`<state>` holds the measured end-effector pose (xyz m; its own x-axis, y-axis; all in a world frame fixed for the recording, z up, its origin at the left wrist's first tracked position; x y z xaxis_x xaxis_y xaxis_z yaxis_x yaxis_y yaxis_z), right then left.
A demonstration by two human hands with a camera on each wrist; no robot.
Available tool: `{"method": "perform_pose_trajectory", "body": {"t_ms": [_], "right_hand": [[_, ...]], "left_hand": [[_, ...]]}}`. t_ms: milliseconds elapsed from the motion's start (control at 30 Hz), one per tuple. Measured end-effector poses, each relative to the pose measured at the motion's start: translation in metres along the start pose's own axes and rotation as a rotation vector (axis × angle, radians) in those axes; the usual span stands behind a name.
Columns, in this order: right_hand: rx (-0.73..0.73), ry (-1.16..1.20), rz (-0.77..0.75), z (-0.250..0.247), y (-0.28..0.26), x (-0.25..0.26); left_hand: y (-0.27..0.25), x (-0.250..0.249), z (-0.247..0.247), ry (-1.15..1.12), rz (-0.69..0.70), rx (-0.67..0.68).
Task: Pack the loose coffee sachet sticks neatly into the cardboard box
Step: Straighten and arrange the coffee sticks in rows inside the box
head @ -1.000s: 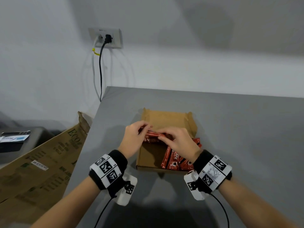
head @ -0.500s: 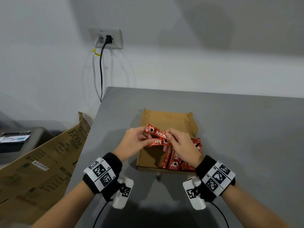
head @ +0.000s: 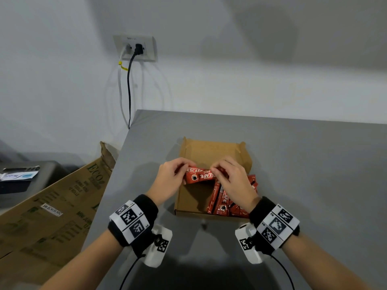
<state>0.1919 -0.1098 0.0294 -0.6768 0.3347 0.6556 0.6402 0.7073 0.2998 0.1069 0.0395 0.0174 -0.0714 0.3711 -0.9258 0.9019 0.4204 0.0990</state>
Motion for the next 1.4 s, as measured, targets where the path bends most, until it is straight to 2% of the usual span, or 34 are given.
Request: {"method": "perform_pose_trajectory", "body": {"t_ms": [67, 167, 267, 367, 500, 633, 700, 800, 967, 1133, 1267, 1400], "right_hand": [[-0.048, 0.033, 0.053, -0.002, 0.001, -0.002], [-0.202, 0.046, 0.102, -0.016, 0.006, -0.008], [-0.186, 0.003, 0.106, -0.024, 0.013, -0.013], [-0.216, -0.006, 0.039, -0.036, 0.016, -0.007], [-0.076, 0.118, 0.076, -0.039, 0.021, -0.003], [-0.026, 0.170, 0.035, -0.036, 0.024, 0.002], [0.020, 0.215, 0.059, -0.034, 0.028, 0.009], [0.149, 0.288, 0.104, -0.018, 0.031, 0.023], [0.319, 0.108, 0.026, 0.012, 0.031, 0.034], [0.303, 0.079, -0.008, 0.022, 0.030, 0.032], [0.271, 0.052, -0.057, 0.022, 0.029, 0.030], [0.187, -0.086, -0.069, 0.016, 0.028, 0.027]], "left_hand": [[-0.003, -0.002, 0.002, -0.025, 0.009, 0.006], [-0.006, -0.002, 0.002, -0.038, 0.006, 0.018], [-0.008, 0.002, 0.001, -0.051, -0.007, 0.034], [-0.006, 0.002, -0.003, 0.055, 0.040, -0.035], [-0.004, 0.004, -0.007, 0.192, 0.097, -0.103], [-0.002, 0.003, -0.011, 0.232, 0.100, -0.144], [-0.001, 0.001, -0.010, 0.242, 0.096, -0.123], [0.000, -0.001, -0.007, 0.137, 0.051, -0.062], [-0.003, -0.007, -0.002, 0.075, 0.074, 0.034], [-0.004, 0.001, -0.007, -0.085, -0.030, 0.083], [-0.001, -0.003, -0.004, 0.062, 0.044, 0.084], [0.003, -0.009, -0.005, 0.041, 0.135, 0.046]]}}
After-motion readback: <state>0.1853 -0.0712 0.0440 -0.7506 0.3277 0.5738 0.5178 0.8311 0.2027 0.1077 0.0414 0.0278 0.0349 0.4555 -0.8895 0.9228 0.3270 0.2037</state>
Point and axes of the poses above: each hand's wrist, its own y-axis towards the middle knuckle, its own z-axis out of the palm, x = y × z, the point moved 5 cm from there along y, towards the middle knuckle, and after that the axes turned 2 degrees about -y, right-handed, at the moved point
